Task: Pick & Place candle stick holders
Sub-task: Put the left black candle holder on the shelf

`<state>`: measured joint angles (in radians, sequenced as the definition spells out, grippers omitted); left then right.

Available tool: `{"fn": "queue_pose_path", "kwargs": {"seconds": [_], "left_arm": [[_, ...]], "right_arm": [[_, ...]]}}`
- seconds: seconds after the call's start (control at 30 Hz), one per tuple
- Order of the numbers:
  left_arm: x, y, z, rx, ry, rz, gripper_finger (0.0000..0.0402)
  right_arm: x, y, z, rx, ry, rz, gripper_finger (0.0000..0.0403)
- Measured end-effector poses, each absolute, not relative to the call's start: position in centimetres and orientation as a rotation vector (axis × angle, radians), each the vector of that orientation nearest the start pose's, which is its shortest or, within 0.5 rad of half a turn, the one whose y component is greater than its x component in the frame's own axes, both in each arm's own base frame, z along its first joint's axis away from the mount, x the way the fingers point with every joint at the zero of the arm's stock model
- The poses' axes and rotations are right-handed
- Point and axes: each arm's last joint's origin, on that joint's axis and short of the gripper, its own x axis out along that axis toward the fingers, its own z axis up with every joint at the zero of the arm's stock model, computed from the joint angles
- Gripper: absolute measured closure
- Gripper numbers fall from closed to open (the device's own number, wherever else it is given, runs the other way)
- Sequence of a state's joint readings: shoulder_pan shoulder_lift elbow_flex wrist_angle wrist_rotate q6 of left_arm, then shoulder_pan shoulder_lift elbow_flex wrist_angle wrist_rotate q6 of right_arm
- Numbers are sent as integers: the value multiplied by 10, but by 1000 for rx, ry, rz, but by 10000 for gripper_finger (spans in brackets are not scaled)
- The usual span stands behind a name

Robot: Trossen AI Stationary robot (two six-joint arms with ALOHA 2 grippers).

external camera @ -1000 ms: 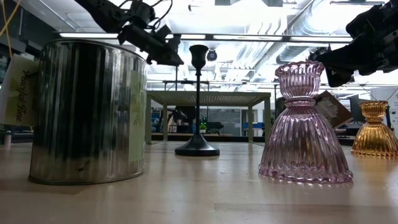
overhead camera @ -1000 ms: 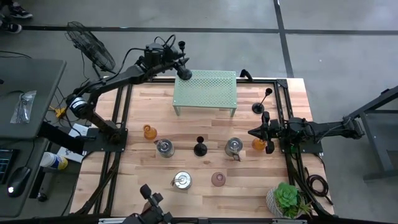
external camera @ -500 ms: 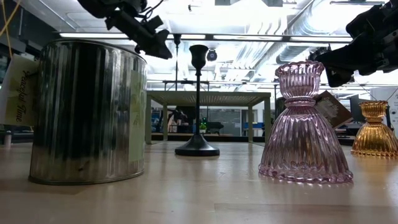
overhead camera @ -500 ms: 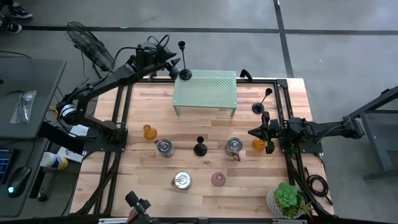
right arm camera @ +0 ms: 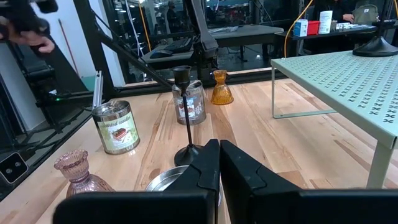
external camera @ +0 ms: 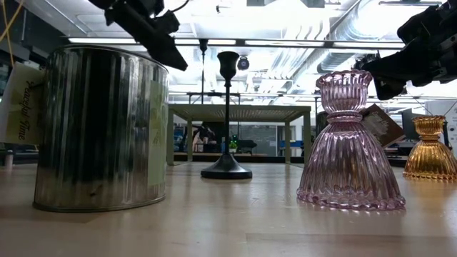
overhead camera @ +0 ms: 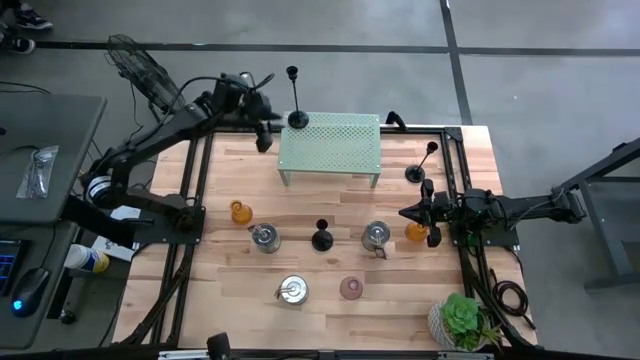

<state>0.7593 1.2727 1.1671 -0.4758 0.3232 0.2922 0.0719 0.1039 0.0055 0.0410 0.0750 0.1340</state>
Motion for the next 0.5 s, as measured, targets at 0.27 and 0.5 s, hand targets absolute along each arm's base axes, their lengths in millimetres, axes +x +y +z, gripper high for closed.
{"fn": "queue_pose_path", "kwargs": {"seconds": [0.27, 0.5], "left_arm": [[198, 167, 328, -129, 616, 101, 263], [203, 154, 322, -156, 652, -40, 263]], "right_arm": [[103, 5, 161, 130, 57, -7, 399], [103, 5, 161, 129, 57, -7, 399]]}}
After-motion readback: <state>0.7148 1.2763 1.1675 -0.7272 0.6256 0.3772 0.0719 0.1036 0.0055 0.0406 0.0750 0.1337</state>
